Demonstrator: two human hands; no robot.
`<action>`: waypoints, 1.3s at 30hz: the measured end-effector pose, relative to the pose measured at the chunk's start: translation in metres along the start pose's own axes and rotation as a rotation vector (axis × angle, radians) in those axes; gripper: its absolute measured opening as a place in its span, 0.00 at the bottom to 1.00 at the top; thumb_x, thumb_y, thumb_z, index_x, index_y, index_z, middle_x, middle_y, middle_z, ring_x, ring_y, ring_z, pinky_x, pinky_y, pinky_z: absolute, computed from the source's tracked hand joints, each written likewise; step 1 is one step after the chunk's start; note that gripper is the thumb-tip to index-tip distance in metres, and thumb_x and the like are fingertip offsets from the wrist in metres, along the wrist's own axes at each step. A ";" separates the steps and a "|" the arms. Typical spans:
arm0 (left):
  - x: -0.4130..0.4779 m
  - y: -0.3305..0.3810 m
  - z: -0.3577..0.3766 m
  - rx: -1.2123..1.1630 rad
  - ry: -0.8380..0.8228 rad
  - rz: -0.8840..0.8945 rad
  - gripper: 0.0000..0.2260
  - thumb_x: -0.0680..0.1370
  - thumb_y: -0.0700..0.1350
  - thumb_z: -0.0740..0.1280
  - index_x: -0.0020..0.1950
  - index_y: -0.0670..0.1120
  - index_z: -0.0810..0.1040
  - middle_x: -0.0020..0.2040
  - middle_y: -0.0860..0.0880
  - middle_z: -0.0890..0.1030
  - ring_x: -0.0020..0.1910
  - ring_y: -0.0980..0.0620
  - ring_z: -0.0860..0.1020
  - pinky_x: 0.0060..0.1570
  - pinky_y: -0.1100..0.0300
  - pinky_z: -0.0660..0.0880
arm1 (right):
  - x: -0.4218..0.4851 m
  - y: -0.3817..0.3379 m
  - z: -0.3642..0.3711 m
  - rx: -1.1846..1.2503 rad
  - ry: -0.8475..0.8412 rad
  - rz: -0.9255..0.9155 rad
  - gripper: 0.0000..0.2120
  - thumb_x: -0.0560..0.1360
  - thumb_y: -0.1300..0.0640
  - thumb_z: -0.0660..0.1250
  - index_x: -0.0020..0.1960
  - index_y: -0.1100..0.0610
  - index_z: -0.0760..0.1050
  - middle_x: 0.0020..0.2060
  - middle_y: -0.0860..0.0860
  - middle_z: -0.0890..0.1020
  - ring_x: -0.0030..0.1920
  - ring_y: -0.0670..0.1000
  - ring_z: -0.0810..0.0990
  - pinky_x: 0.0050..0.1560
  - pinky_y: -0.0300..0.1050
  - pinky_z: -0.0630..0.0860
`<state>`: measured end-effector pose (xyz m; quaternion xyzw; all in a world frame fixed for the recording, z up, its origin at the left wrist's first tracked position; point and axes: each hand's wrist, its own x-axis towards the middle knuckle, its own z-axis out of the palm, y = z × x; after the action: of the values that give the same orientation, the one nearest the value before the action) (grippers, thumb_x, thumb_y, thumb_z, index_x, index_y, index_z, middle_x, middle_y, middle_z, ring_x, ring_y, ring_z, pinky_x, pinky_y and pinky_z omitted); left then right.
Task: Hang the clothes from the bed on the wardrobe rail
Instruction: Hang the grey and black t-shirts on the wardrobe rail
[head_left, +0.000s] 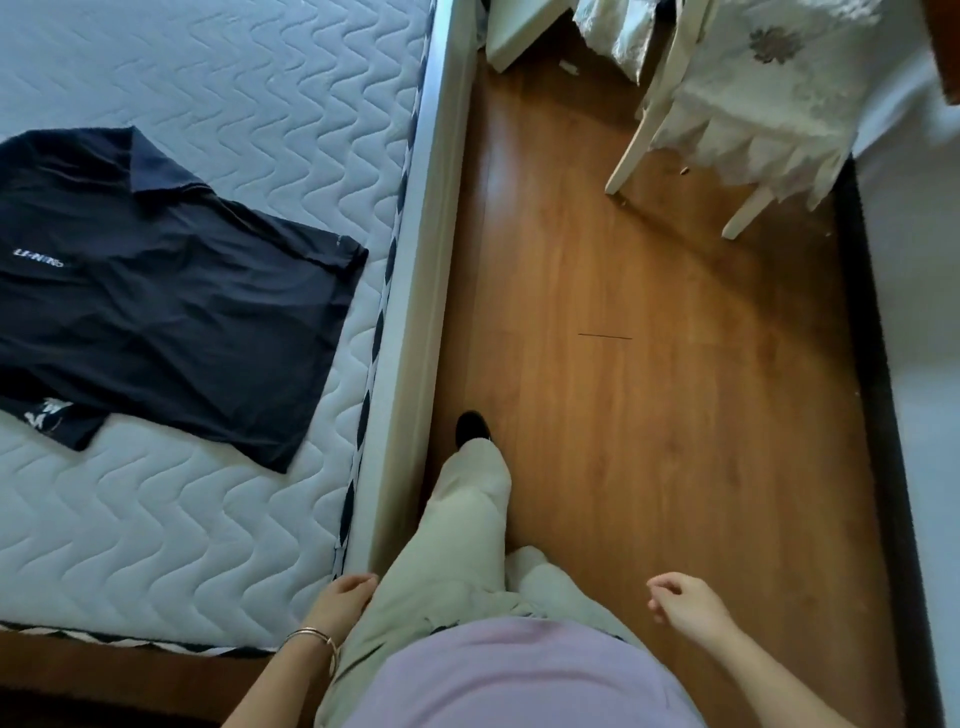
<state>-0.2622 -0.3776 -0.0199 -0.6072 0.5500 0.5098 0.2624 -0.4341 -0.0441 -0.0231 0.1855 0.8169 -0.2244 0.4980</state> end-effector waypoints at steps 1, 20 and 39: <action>0.007 0.015 0.000 -0.009 -0.002 -0.011 0.06 0.76 0.39 0.63 0.44 0.41 0.80 0.44 0.44 0.78 0.46 0.47 0.74 0.47 0.59 0.69 | 0.008 -0.016 -0.008 0.013 0.032 -0.011 0.07 0.77 0.61 0.59 0.47 0.58 0.76 0.33 0.50 0.79 0.32 0.49 0.77 0.33 0.38 0.70; 0.066 0.203 -0.037 -0.714 0.192 -0.192 0.08 0.78 0.42 0.61 0.41 0.42 0.75 0.35 0.47 0.74 0.32 0.53 0.72 0.27 0.65 0.65 | 0.107 -0.439 -0.098 -0.561 -0.126 -0.481 0.06 0.76 0.59 0.61 0.49 0.53 0.75 0.39 0.48 0.80 0.37 0.48 0.78 0.42 0.41 0.72; 0.051 0.201 -0.064 -1.154 0.454 -0.321 0.12 0.78 0.39 0.59 0.60 0.36 0.74 0.48 0.44 0.78 0.47 0.48 0.76 0.40 0.60 0.69 | 0.088 -0.653 0.049 -1.152 -0.320 -0.771 0.10 0.77 0.60 0.60 0.54 0.60 0.77 0.40 0.54 0.81 0.46 0.56 0.82 0.50 0.49 0.78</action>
<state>-0.4360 -0.5058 0.0044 -0.8186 0.1311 0.5369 -0.1567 -0.7805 -0.6068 -0.0027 -0.4448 0.7299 0.0586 0.5157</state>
